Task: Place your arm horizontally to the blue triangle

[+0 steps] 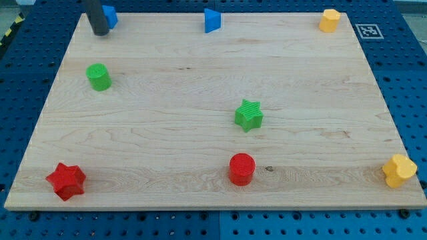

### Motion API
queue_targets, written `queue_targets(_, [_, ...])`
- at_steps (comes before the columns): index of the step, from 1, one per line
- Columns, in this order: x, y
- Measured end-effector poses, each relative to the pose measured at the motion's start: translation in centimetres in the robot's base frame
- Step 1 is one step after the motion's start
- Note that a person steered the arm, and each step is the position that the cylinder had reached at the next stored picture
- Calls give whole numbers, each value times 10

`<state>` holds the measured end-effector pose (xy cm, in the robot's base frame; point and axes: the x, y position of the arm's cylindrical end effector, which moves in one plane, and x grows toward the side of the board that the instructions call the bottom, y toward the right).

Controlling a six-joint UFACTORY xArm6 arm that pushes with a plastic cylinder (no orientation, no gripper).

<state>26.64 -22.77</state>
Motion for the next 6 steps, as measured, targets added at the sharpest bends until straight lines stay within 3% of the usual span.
queue_targets(2, [26, 138])
queue_targets(6, [20, 150])
